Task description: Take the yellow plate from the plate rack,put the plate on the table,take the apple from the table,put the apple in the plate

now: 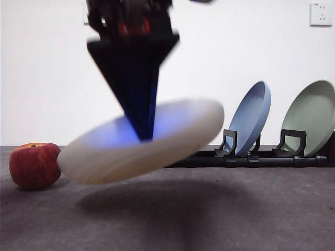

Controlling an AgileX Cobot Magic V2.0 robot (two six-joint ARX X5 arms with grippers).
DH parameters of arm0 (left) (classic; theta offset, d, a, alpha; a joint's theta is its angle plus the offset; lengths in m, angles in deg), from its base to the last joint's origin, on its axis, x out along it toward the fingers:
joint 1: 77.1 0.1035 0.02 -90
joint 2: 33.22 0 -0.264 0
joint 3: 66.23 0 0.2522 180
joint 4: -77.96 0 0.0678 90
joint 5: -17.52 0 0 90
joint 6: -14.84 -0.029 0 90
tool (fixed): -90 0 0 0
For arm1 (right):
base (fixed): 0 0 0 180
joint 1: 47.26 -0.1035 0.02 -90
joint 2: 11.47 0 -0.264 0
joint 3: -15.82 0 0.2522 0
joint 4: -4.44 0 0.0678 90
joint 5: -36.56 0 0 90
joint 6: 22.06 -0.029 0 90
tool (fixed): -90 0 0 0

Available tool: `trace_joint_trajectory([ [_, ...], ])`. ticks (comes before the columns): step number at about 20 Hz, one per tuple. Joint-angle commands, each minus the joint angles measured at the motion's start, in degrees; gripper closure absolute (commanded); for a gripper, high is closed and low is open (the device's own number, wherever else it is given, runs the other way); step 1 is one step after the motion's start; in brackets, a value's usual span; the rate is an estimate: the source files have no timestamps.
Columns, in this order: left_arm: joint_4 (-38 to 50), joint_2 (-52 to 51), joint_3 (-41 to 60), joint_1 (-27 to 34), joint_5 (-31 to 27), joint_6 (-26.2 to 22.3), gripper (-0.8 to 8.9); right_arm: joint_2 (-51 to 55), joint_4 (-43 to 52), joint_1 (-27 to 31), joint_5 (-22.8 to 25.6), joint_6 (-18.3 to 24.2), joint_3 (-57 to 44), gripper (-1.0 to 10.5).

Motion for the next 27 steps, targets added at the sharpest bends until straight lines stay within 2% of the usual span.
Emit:
trace_joint_trajectory([
  [1, -0.26, 4.22, 0.2, -1.64, -3.28, 4.37, 8.22, -0.02, 0.07, -0.07, -0.11, 0.28, 0.15, 9.5],
  [3, 0.11, 7.98, 0.2, -2.49, -6.34, 5.22, 8.22, -0.02, 0.04, -0.07, -0.11, 0.5, 0.15, 9.5],
  [9, 1.2, 11.82, 0.2, -2.73, -4.92, 4.87, 7.93, -0.02, 0.02, -0.07, -0.09, 1.57, 0.13, 9.5],
  [11, 1.92, 11.78, 0.2, -2.69, -3.93, 5.09, 6.26, -0.02, 0.04, -0.04, -0.07, 1.79, 0.15, 9.5],
  [13, 1.99, 11.78, 0.2, -2.58, -4.13, 5.42, 5.03, -0.02, 0.02, -0.04, -0.09, 2.19, 0.13, 9.5],
  [15, 2.25, 11.76, 0.09, -2.6, -4.15, 6.58, 2.68, -0.02, 0.0, -0.07, -0.09, 2.25, 0.15, 9.5],
  [16, 2.23, 11.41, -0.13, -2.6, -4.11, 6.84, 2.01, -0.02, -0.28, -0.07, -0.09, 2.86, 0.15, 9.5],
  [18, 1.99, 9.22, -0.92, -2.62, -3.93, 8.0, 1.93, -0.17, -1.49, -0.07, -0.09, 4.35, 0.15, 9.5],
  [22, -1.36, -0.76, -3.98, -2.78, -0.11, 11.39, 2.09, -1.6, -2.03, -0.79, -0.13, 4.28, 0.13, 9.4],
  [23, -2.99, -3.89, -4.96, -2.78, 0.96, 12.76, 3.12, -2.03, -1.95, -1.55, -0.11, 4.11, 0.13, 9.4],
  [24, -4.63, -7.41, -5.75, -2.78, 2.03, 13.77, 4.85, -2.64, -1.57, -2.73, -0.11, 3.91, 0.15, 9.4],
  [25, -5.95, -11.06, -6.29, -2.78, 2.58, 14.73, 7.0, -3.23, -0.94, -4.26, -0.09, 3.02, 0.15, 9.4],
  [26, -6.91, -14.88, -6.6, -2.78, 3.04, 15.98, 8.36, -3.91, 0.09, -6.08, -0.09, 1.66, 0.13, 9.4],
  [27, -7.56, -18.75, -6.69, -2.78, 3.08, 17.53, 8.2, -4.66, 1.29, -8.22, -0.09, 0.15, 0.15, 9.1],
])
